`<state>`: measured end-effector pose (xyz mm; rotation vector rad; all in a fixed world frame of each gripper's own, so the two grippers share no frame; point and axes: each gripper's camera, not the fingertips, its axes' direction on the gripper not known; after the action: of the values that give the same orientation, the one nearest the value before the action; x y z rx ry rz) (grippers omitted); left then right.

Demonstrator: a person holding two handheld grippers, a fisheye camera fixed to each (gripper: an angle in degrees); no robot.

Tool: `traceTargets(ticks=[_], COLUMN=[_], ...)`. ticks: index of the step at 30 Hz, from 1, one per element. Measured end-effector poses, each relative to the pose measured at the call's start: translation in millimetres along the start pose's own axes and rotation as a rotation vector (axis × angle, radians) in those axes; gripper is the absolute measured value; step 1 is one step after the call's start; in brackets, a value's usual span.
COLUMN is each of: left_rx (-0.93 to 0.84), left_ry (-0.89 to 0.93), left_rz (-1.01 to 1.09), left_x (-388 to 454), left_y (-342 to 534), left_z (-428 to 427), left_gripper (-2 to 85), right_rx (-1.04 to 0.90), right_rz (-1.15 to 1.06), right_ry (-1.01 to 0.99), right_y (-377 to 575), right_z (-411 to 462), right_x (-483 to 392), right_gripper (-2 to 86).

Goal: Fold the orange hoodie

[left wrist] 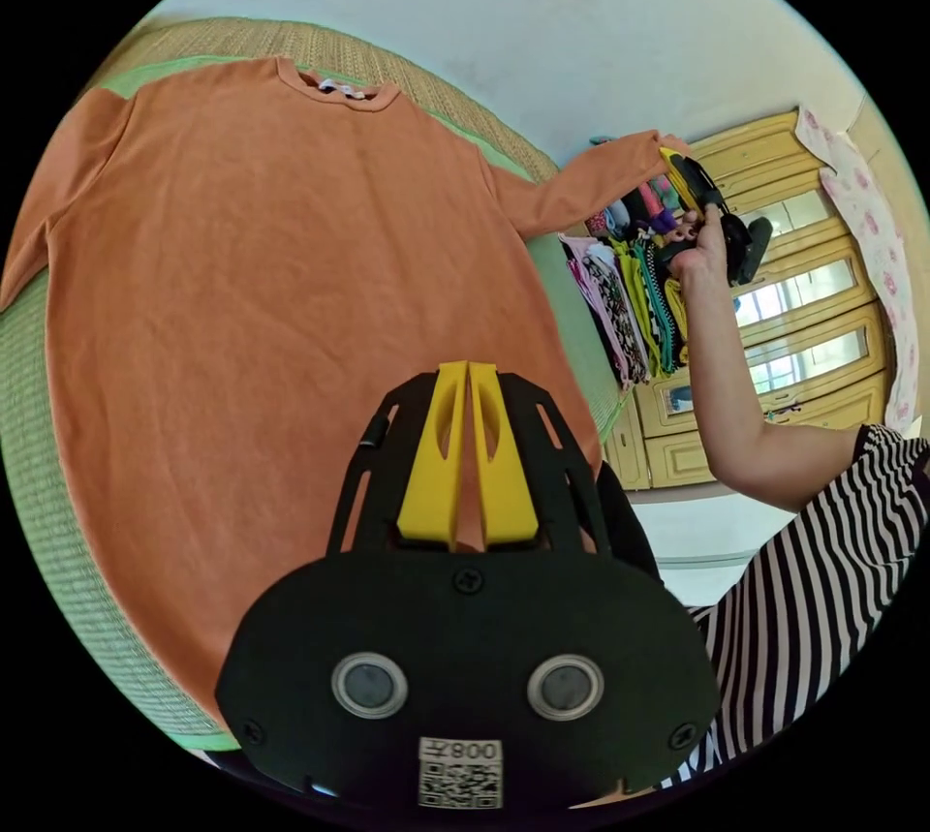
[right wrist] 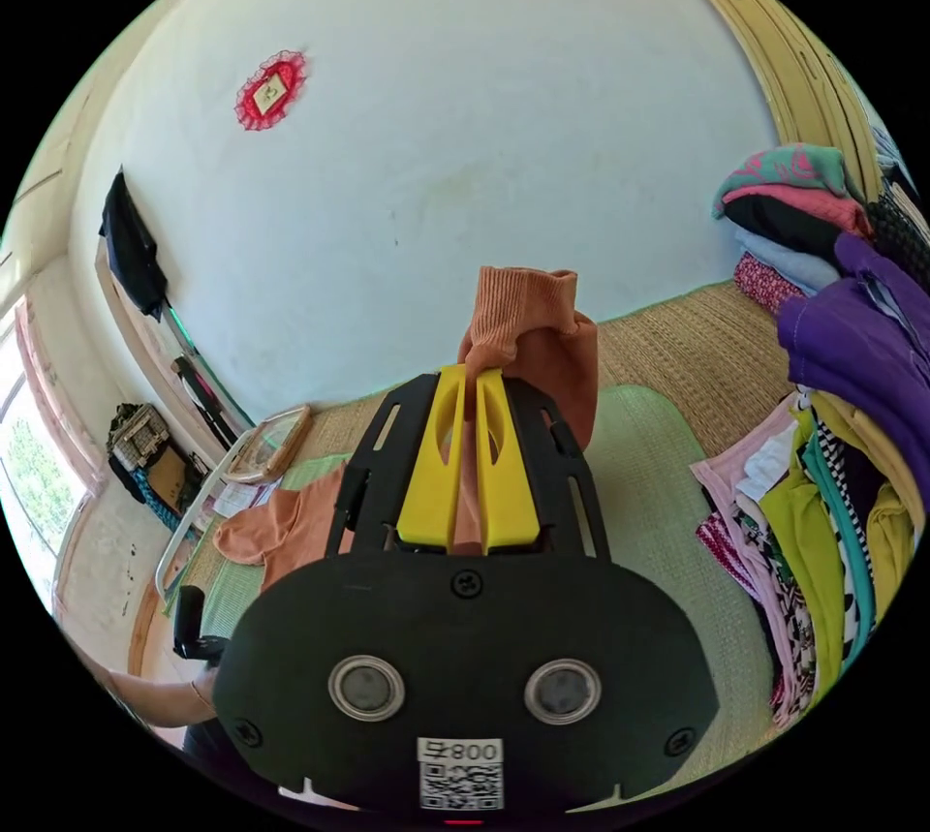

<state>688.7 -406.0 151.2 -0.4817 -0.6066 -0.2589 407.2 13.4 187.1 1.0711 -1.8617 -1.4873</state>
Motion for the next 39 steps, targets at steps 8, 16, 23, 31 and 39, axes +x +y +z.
traceTargets(ticks=[8,16,23,31,39], left_rx=[0.073,0.154,0.212,0.247,0.248], left_ry=[0.018,0.037,0.043,0.066,0.069], left_rz=[-0.024,-0.109,-0.184,-0.152,-0.133], left_x=[-57.8,-131.0,-201.1,-246.6,-289.2], left_y=[6.7,17.6,16.2,-20.2,-74.6], left_z=[-16.6,-33.9,-48.4,-48.1,-43.1], left_gripper=[0.4,0.6,2.0,4.0,6.7], right_rx=[-0.042,-0.363,-0.662,-0.7,-0.703], right_rz=[-0.153,-0.393,-0.489,-0.521,-0.459], right_ry=[-0.119,-0.18,-0.162,-0.138,-0.15], right_y=[-18.2,33.4,93.1,101.5,95.7], right_z=[48.3,182.7,284.7,324.8,350.1], right_x=[-101.4,-236.4,-288.4,-317.9,-324.2], right_gripper=[1.2,1.4,1.7,1.8,2.1])
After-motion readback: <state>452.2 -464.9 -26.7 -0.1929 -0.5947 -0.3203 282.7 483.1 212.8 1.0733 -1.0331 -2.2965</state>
